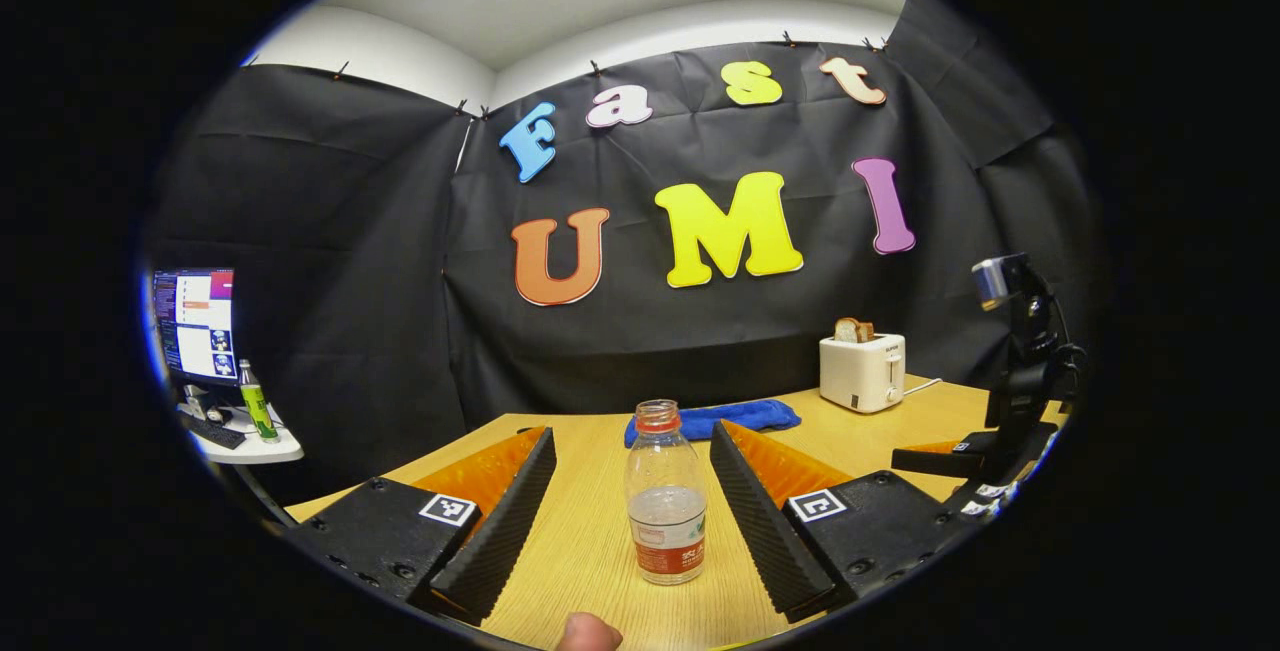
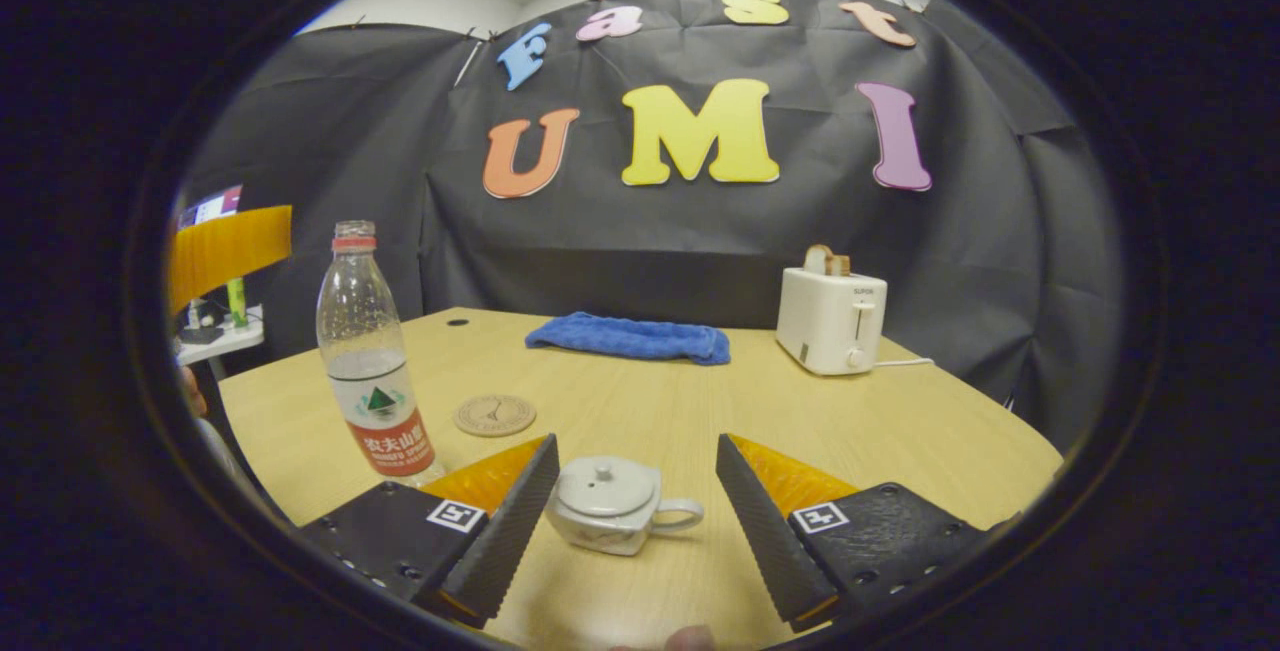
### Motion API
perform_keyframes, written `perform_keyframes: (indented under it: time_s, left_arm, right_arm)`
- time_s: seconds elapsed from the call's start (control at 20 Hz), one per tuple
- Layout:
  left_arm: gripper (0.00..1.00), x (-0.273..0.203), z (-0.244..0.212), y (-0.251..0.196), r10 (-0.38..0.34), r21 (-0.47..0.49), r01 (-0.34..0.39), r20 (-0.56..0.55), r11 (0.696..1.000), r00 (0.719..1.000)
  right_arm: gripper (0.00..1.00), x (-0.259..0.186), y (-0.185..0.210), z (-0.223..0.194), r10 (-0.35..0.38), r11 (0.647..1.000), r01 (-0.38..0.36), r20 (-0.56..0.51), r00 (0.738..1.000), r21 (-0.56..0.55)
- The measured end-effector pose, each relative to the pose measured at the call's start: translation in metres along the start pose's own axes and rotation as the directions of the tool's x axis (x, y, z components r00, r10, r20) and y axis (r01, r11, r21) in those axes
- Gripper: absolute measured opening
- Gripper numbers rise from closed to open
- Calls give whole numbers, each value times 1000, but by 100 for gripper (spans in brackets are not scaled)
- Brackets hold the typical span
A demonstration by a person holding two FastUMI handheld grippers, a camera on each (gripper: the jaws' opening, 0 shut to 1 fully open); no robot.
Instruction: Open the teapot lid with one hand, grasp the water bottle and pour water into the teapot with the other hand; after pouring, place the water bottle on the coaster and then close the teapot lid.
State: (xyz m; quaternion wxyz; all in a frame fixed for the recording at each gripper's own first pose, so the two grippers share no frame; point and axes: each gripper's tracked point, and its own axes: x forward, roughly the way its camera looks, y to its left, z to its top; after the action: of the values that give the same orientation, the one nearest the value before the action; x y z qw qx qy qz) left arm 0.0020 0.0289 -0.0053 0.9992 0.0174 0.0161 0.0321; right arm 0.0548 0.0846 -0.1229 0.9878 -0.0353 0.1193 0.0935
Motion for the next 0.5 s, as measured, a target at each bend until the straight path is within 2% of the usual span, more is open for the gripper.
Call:
perform_keyframes:
  time_s: [0.15,0.25,0.3,0.35,0.4,0.45,0.5]
  left_arm:
    - [98,0,-2,5,11,-2,-11,-3,1000,1000]
    - [98,1,-1,8,17,-4,-17,-6,1000,1000]
    - [98,2,-3,10,19,-6,-19,-9,1000,1000]
    - [98,2,-4,11,20,-7,-20,-12,1000,1000]
    - [98,3,-4,12,21,-8,-21,-14,1000,1000]
    - [98,3,-5,12,22,-6,-22,-15,1000,1000]
    - [98,3,-4,12,24,-6,-24,-15,1000,1000]
  right_arm:
    - [95,5,5,-3,6,1000,-7,-10,1000,-8]
    - [87,13,8,-2,15,1000,-15,-12,1000,-12]
    - [86,16,10,-2,26,1000,-26,-14,1000,-15]
    - [80,16,12,-2,29,999,-29,-14,999,-20]
    - [67,17,14,-2,36,999,-37,-19,999,-28]
    - [62,19,17,-2,43,999,-44,-24,999,-31]
    - [52,19,20,-4,53,998,-53,-30,998,-29]
